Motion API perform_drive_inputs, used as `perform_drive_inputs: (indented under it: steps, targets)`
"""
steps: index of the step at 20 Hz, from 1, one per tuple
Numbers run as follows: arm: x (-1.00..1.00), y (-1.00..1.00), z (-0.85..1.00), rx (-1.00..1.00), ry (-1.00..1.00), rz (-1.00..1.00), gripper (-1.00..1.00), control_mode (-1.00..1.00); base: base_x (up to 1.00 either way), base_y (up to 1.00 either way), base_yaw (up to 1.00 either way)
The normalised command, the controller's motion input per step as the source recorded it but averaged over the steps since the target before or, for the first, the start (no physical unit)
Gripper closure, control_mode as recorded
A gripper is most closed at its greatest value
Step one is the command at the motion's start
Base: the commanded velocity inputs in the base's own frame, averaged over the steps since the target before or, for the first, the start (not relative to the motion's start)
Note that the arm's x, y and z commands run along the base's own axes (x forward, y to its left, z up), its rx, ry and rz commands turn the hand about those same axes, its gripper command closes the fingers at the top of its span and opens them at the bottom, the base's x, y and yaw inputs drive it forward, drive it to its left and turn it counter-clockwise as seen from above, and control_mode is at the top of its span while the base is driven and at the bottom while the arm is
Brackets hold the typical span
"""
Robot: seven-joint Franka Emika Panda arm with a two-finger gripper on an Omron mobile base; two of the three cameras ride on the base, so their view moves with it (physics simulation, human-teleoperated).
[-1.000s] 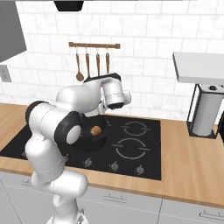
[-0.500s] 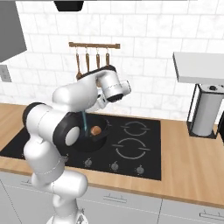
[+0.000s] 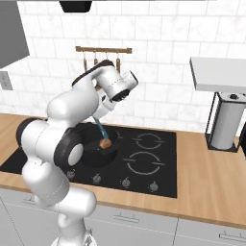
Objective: Put the onion and sweet potato in the pot. Retrieve the spatula and lightly stir the vegetables in the pot.
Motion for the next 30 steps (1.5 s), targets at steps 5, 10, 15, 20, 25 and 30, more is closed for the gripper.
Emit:
perform_drive_inputs:
  steps: [5,10,15,20,25,30]
  targets:
    - [0.01,0.00,-0.29,-0.14,0.00,0.00,1.00,-1.00,0.00,0.00,0.00]
    - [0.01,0.00,-0.28,0.00,0.00,0.04,1.00,-1.00,0.00,0.00,0.00]
    - [0.13,0.02,-0.08,0.14,0.00,0.14,1.00,-1.00,0.00,0.00,0.00]
    - [0.05,0.26,0.00,0.19,0.00,0.19,1.00,-1.00,0.00,0.00,0.00]
    - [-0.23,0.49,0.03,0.33,0.00,0.21,1.00,-1.00,0.00,0.00,0.00]
    - [-0.75,0.07,0.13,0.29,0.00,0.05,1.00,-1.00,0.00,0.00,0.00]
